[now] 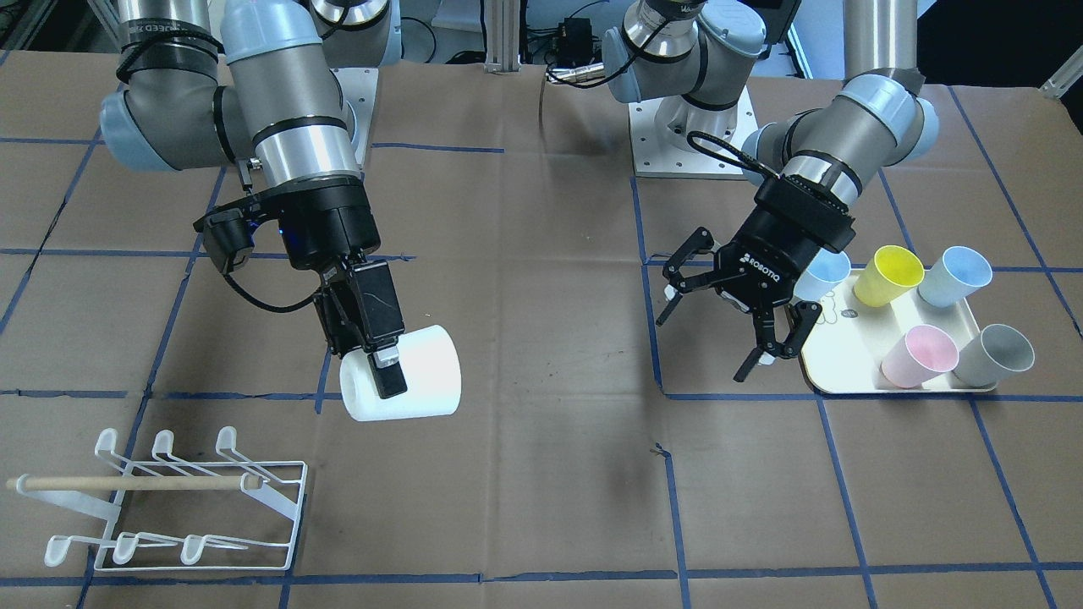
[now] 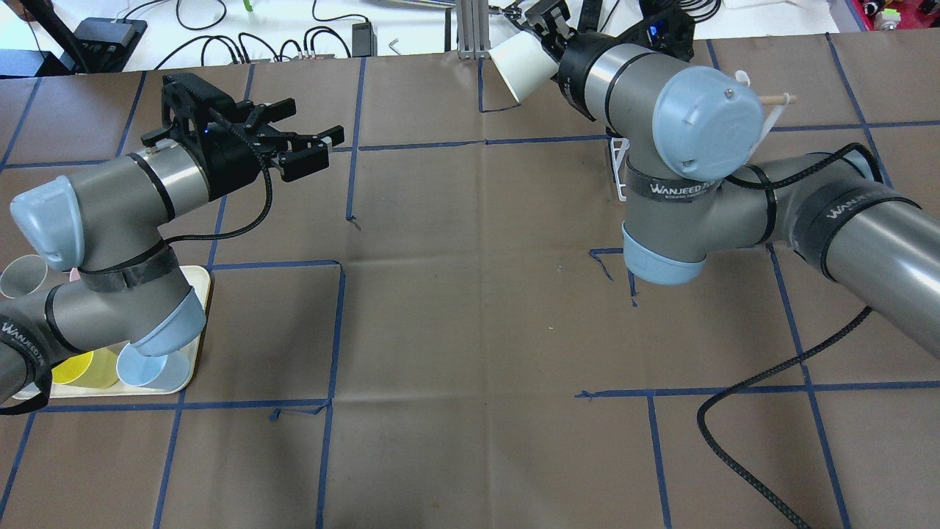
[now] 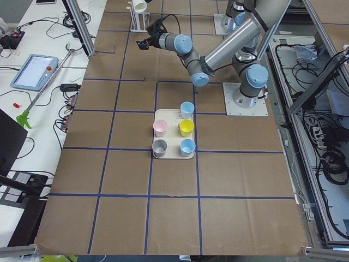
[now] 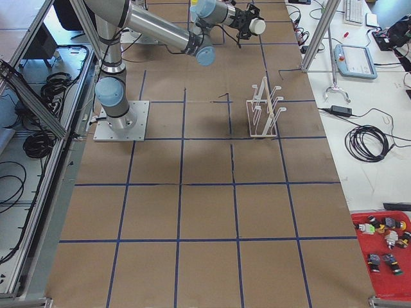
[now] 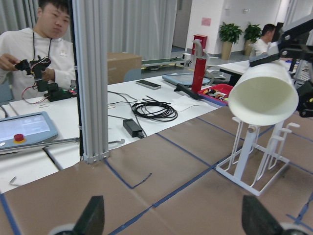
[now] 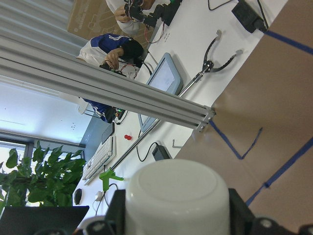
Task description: Transfer IKEA cup to right arm and place on rack
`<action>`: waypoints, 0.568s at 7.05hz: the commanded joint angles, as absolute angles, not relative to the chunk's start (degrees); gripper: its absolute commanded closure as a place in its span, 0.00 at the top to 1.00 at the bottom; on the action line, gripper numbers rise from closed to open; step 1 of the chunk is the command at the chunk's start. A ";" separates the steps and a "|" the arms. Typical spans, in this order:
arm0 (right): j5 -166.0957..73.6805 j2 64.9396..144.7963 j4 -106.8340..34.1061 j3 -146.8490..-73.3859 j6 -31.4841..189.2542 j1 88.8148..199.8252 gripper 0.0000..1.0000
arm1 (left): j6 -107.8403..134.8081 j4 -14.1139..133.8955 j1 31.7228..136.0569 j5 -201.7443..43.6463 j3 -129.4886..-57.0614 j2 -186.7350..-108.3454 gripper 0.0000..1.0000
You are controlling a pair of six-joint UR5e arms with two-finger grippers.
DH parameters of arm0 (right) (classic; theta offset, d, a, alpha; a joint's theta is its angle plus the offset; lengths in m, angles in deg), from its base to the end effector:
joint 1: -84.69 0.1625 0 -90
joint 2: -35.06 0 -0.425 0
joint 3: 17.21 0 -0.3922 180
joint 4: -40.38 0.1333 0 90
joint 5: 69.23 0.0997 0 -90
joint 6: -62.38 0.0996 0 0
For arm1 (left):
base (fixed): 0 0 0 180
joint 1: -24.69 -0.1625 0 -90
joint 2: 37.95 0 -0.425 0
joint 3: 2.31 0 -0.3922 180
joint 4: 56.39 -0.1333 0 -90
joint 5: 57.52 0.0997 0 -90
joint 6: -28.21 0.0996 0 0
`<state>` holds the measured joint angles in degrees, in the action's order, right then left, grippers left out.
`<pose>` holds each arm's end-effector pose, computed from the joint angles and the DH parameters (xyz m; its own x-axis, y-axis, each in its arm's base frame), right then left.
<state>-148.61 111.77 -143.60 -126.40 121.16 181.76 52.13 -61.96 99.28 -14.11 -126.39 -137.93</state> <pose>0.2197 -0.5392 0.4064 -0.5455 0.2589 -0.7971 0.7867 0.4864 -0.3803 -0.0731 -0.5088 0.3438 -0.8108 0.5774 0.0959 0.1787 0.4003 -0.8988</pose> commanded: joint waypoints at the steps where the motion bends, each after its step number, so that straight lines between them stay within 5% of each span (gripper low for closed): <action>1: -148.86 111.53 -144.27 -126.28 100.10 176.91 0.14 | 50.72 -47.25 103.67 1.27 -118.29 -137.88 0.99; 4: -148.07 109.96 -145.67 -126.02 77.74 170.40 0.12 | 43.52 -14.22 111.96 23.13 -101.58 -137.79 0.99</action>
<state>-148.20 110.96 -144.66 -126.14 86.15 172.68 46.09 -27.05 109.73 16.17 -107.64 -137.98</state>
